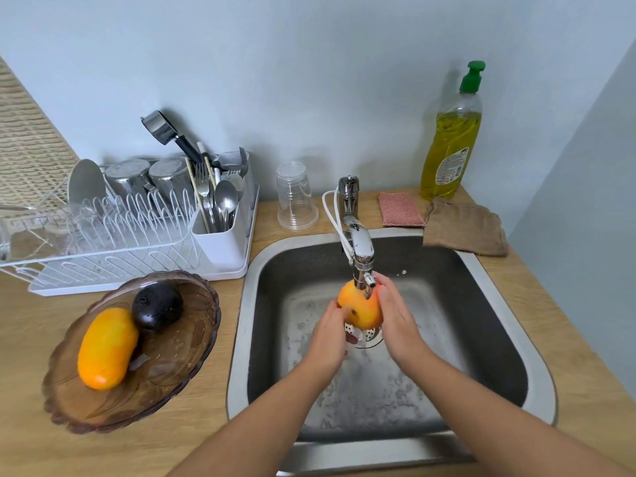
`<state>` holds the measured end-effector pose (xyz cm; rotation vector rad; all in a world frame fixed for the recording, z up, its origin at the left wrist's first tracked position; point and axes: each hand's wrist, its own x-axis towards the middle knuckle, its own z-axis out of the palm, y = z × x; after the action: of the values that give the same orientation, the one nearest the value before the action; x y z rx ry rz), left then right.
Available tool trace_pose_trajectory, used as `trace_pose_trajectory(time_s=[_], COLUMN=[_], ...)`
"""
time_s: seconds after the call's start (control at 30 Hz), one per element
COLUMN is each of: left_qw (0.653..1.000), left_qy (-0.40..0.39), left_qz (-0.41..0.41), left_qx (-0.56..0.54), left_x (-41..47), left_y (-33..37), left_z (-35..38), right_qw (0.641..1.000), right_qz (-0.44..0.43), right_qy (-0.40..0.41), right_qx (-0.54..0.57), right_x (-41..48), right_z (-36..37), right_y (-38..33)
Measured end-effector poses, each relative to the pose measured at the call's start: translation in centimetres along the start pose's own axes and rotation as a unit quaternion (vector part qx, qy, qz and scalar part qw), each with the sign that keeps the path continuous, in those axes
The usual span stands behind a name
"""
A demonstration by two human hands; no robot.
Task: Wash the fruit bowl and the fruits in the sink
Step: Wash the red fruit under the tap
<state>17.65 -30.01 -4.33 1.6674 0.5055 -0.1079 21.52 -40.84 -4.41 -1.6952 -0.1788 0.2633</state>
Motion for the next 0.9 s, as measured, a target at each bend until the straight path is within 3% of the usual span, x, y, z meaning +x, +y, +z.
trace_pose_trajectory(time_s=[0.1,0.2,0.33,0.4,0.53,0.6,0.67,0.73,0.8,0.9], left_qw=[0.996,0.998,0.998,0.998,0.998,0.999,0.998,0.988,0.985,0.995], left_qy=[-0.019,-0.051,-0.055,-0.039,-0.013,-0.006,0.004,0.012,0.005,-0.019], left_qz=[-0.053,-0.021,0.025,0.038,0.007,-0.002,0.055,0.129,0.154,0.1], left_qx=[-0.065,0.011,-0.008,-0.033,-0.065,-0.039,0.024,0.077,0.076,0.014], left_x=[-0.1,-0.2,-0.6,-0.6,-0.4,-0.3,-0.6,-0.8,-1.0,-1.0], left_y=[0.3,0.1,-0.6,-0.8,-0.8,-0.8,-0.9,-1.5,-1.8,-1.1], left_z=[-0.5,-0.6,0.3,0.7,0.8,0.6,0.5,0.7,0.9,0.7], right_qw=[0.997,0.99,1.0,0.999,0.972,0.96,0.974,0.995,0.998,0.971], right_qz=[-0.045,-0.083,0.017,0.05,-0.089,-0.116,-0.082,0.008,0.04,-0.085], right_qy=[-0.045,-0.074,-0.003,0.008,-0.012,-0.018,-0.003,0.008,0.021,0.032], right_qx=[-0.053,-0.088,0.004,-0.006,-0.217,-0.256,-0.209,-0.097,-0.055,-0.222], right_x=[0.6,0.2,0.1,0.0,-1.3,-1.2,-0.8,-0.5,-0.7,-1.7], right_z=[-1.0,-0.9,-0.2,0.3,0.6,0.4,0.3,0.4,0.6,0.3], right_y=[0.1,1.2,0.9,0.8,2.2,2.7,2.4,1.7,1.4,1.8])
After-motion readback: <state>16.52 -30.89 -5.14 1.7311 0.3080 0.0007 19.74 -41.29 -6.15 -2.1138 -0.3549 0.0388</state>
